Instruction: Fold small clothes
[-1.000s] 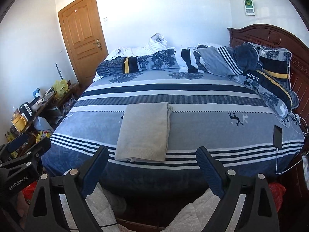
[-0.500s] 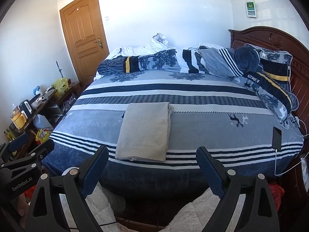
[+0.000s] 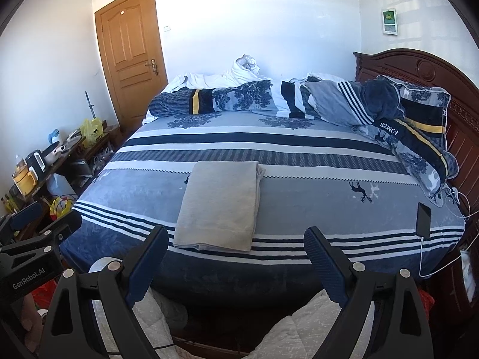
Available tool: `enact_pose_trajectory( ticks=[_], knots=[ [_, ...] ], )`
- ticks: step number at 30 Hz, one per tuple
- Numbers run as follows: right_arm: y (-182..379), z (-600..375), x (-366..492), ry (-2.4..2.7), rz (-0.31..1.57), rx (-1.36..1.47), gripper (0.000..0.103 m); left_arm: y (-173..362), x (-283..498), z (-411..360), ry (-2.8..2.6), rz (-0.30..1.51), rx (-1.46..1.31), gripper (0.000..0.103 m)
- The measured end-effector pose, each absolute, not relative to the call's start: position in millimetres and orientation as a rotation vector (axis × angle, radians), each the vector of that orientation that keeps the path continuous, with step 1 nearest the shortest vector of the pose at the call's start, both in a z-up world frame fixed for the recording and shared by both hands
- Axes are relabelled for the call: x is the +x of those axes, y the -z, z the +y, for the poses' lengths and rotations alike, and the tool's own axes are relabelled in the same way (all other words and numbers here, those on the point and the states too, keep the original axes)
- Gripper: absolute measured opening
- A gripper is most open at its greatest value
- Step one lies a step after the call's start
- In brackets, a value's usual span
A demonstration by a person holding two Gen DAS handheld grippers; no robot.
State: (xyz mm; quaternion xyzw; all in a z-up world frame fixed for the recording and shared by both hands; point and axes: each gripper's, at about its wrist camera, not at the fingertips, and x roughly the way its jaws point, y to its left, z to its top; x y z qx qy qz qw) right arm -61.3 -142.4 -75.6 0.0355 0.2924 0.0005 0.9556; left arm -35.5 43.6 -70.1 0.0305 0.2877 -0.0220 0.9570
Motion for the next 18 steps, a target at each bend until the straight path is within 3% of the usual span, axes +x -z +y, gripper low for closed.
enact_pose_trajectory(
  ticks=[18],
  knots=[
    [77.4,-142.9,-67.0,0.011,0.595,0.073,0.094,73.1,-32.2,37.8,0.052,0.593,0.081,0.092]
  ],
)
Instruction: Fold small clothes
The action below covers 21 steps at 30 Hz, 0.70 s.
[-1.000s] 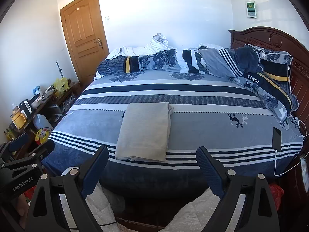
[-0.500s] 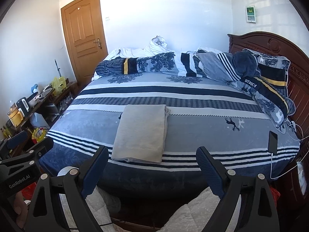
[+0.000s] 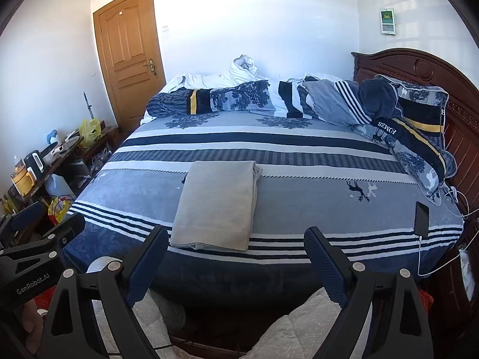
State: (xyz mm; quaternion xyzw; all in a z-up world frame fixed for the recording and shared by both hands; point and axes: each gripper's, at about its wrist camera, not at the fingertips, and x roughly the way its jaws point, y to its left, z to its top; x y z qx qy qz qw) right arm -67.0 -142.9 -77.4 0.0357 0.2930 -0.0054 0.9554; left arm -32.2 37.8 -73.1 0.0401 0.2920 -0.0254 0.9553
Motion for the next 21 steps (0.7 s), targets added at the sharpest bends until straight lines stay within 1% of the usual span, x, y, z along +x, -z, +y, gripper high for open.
enact_pose_trajectory(
  ticks=[21],
  knots=[
    [84.2,-139.2,-63.9,0.021,0.617,0.076,0.094,83.1,-25.3,45.0,0.062,0.606,0.087,0.092]
  ],
)
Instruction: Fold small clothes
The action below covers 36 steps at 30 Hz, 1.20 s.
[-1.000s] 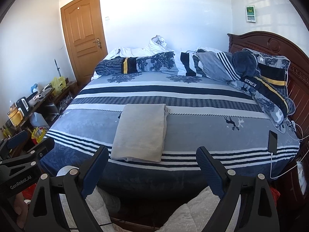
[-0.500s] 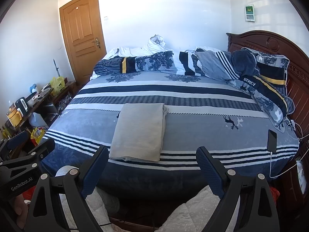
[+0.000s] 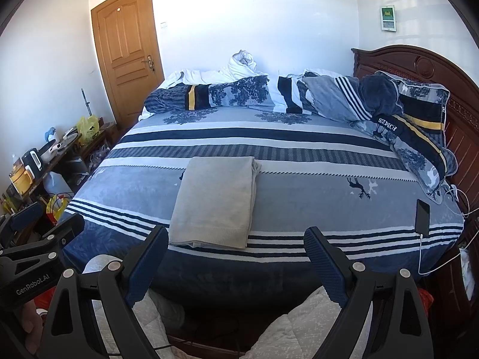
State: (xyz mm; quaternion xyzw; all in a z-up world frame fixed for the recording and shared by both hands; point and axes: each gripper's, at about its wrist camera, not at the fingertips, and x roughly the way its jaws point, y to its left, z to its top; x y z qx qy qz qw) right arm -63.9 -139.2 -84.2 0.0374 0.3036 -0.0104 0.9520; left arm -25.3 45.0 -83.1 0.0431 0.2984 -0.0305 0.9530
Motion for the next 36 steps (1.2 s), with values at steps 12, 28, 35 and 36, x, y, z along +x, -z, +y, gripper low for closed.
enact_pose_trajectory(
  ticks=[12,28,35,36],
  knots=[
    [86.2,-137.5,-60.6,0.023,0.625,0.074,0.094,94.0,-18.3,56.6,0.072,0.618,0.094,0.092],
    [98.1,-138.2,-45.6,0.024,0.658,0.079,0.094,107.5,24.5,77.1,0.096,0.673,0.123,0.092],
    [111.1,-140.5,-28.0,0.028,0.694,0.085,0.094,119.3,51.2,79.3,0.098,0.709,0.145,0.092],
    [114.3,-141.2,-23.6,0.028,0.703,0.087,0.094,121.8,54.9,79.6,0.098,0.715,0.150,0.092]
  ],
)
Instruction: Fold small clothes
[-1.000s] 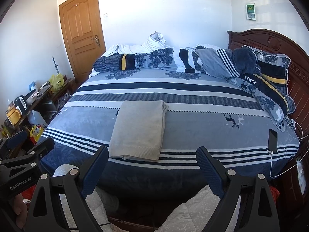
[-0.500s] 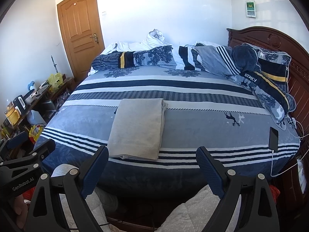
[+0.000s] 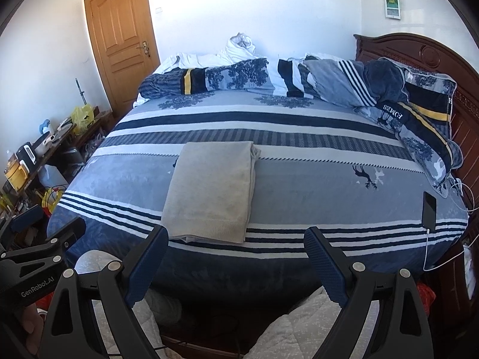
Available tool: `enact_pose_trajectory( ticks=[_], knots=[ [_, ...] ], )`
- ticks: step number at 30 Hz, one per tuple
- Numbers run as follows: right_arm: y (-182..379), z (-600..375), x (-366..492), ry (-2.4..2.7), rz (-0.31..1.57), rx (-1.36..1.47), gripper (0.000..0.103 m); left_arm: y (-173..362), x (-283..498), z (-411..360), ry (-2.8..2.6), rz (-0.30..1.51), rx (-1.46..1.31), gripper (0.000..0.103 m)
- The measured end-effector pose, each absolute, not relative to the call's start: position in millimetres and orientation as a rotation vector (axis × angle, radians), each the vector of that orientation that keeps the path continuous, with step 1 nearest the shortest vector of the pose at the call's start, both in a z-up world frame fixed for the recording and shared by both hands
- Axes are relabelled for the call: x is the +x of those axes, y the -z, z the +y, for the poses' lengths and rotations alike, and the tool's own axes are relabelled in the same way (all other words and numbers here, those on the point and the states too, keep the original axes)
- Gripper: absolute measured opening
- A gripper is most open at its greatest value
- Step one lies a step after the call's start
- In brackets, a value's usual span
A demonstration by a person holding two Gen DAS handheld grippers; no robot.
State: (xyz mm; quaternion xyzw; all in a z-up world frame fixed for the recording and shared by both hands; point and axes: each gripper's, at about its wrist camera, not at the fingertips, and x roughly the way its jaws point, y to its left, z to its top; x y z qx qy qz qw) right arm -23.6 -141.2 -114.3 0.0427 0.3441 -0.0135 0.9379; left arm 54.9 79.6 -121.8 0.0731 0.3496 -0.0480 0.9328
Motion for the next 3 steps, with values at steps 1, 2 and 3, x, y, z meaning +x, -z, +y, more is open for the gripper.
enact_pose_trajectory(
  ticks=[1,2,3],
  knots=[
    [116.4,-141.6,-20.8,0.028,0.708,0.089,0.094,125.1,58.9,79.8,0.099,0.722,0.151,0.092],
    [119.0,-142.6,-15.7,0.028,0.716,0.090,0.094,129.0,63.6,79.8,0.100,0.729,0.153,0.092],
    [123.1,-143.5,-10.1,0.027,0.727,0.093,0.094,132.5,70.1,79.0,0.096,0.737,0.153,0.092]
  ],
)
